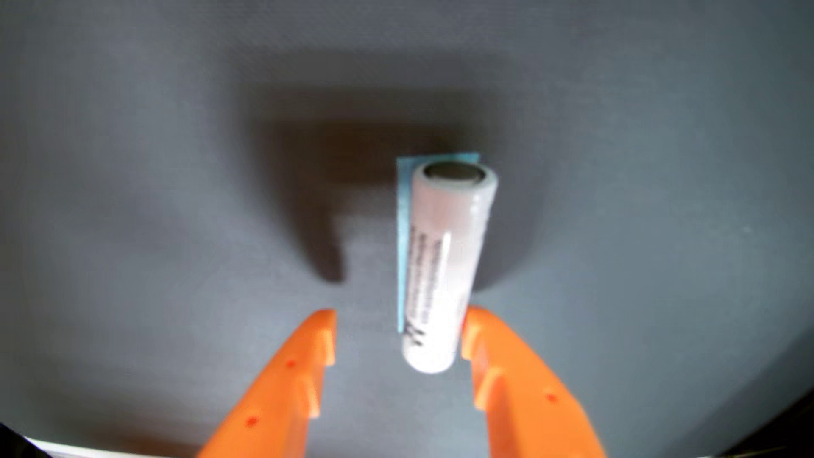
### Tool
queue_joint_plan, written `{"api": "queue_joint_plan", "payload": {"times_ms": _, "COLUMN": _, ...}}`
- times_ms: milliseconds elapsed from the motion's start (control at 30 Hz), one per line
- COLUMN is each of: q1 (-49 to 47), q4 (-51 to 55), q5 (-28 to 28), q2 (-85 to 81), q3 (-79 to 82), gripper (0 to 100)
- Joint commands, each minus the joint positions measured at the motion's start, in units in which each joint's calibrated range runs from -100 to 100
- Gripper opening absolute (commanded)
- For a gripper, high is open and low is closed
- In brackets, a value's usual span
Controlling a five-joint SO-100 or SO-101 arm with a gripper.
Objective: Insert Battery
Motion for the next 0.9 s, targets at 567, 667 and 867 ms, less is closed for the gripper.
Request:
{"api": "queue_joint_plan", "payload": {"times_ms": 567, "q1": 1.2, "q4": -0.2, "q5": 0.4, "q2": 0.4, "q3": -2.7, "gripper": 16}}
{"api": "queue_joint_plan", "payload": {"times_ms": 667, "q1": 1.3, "q4": -0.2, "q5": 0.4, "q2": 0.4, "q3": -2.5, "gripper": 16}}
{"api": "queue_joint_plan", "payload": {"times_ms": 867, "q1": 1.3, "q4": -3.7, "q5": 0.4, "q2": 0.4, "q3": 1.0, "gripper": 16}}
